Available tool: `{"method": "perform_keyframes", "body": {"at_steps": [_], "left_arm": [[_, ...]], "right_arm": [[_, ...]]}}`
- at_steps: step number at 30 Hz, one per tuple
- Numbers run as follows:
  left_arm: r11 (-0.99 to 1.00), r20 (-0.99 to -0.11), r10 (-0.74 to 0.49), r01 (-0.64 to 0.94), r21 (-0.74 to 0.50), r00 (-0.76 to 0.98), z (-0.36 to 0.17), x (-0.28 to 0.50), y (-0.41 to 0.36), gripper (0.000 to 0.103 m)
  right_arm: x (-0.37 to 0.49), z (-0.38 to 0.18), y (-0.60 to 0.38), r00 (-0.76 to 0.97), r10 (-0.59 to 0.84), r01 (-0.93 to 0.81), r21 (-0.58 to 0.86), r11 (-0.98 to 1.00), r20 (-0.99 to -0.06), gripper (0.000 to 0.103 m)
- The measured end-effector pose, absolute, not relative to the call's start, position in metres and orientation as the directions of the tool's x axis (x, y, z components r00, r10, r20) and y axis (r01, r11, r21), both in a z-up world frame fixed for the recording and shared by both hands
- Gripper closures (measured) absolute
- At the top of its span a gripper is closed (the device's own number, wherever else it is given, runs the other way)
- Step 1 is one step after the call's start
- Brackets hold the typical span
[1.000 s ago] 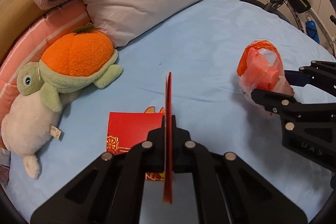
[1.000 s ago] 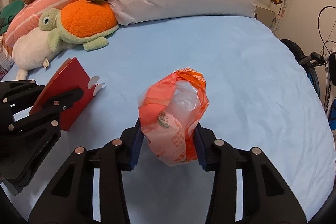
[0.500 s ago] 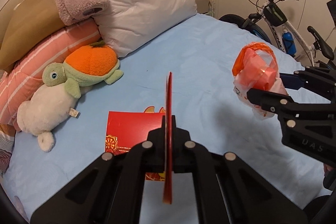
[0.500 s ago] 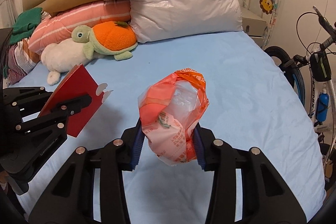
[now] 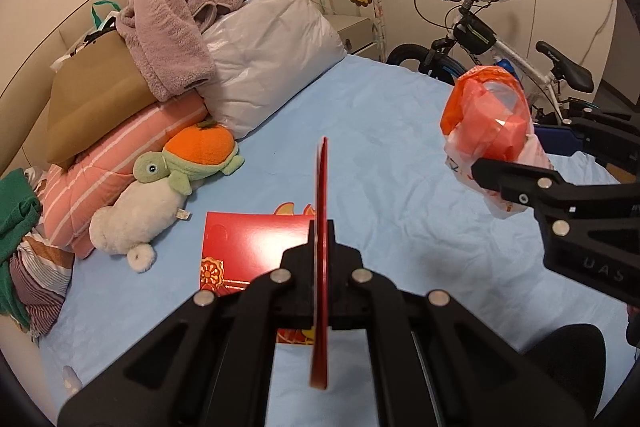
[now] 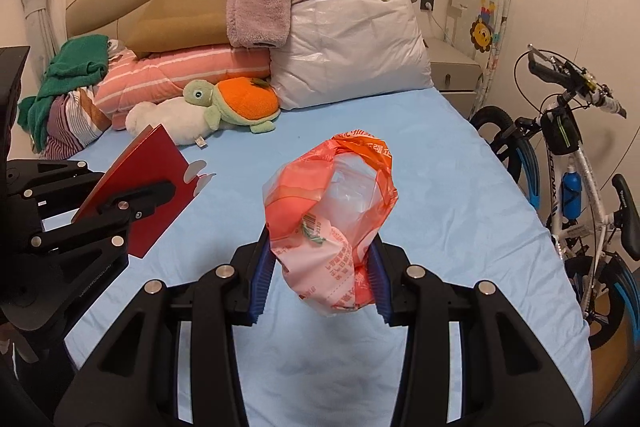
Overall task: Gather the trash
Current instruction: 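Carry the red envelope and orange bag with both tools to the grey bin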
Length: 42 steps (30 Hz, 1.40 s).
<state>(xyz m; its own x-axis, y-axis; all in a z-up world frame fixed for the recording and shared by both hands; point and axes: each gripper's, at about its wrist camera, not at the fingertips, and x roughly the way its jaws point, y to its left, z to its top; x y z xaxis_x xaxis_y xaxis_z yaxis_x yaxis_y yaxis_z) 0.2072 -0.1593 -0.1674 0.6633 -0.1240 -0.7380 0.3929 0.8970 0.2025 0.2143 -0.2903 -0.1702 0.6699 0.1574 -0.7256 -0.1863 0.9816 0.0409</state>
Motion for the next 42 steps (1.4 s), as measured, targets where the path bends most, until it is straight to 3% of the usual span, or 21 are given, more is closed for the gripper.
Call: {"method": "perform_keyframes", "body": {"at_steps": [11, 23, 33, 42], "left_arm": [[0.813, -0.668, -0.303, 0.550, 0.190, 0.680, -0.099, 0.121, -0.218, 0.100], [0.549, -0.641, -0.564, 0.816, 0.181, 0.521, -0.061, 0.031, -0.336, 0.100], [0.266, -0.639, -0.697, 0.944, 0.193, 0.327, -0.053, -0.064, -0.446, 0.100], [0.047, -0.637, -0.756, 0.982, 0.180, 0.153, -0.041, -0.141, -0.506, 0.100]], "right_arm": [[0.107, -0.095, -0.335, 0.745, 0.082, -0.088, 0.024, 0.996, -0.662, 0.063], [-0.035, -0.037, -0.427, 0.788, -0.137, 0.182, 0.014, 0.983, -0.601, 0.063], [-0.195, -0.018, -0.520, 0.653, -0.480, 0.571, -0.035, 0.820, -0.586, 0.063], [-0.309, -0.013, -0.556, 0.477, -0.648, 0.772, -0.069, 0.632, -0.594, 0.063]]}}
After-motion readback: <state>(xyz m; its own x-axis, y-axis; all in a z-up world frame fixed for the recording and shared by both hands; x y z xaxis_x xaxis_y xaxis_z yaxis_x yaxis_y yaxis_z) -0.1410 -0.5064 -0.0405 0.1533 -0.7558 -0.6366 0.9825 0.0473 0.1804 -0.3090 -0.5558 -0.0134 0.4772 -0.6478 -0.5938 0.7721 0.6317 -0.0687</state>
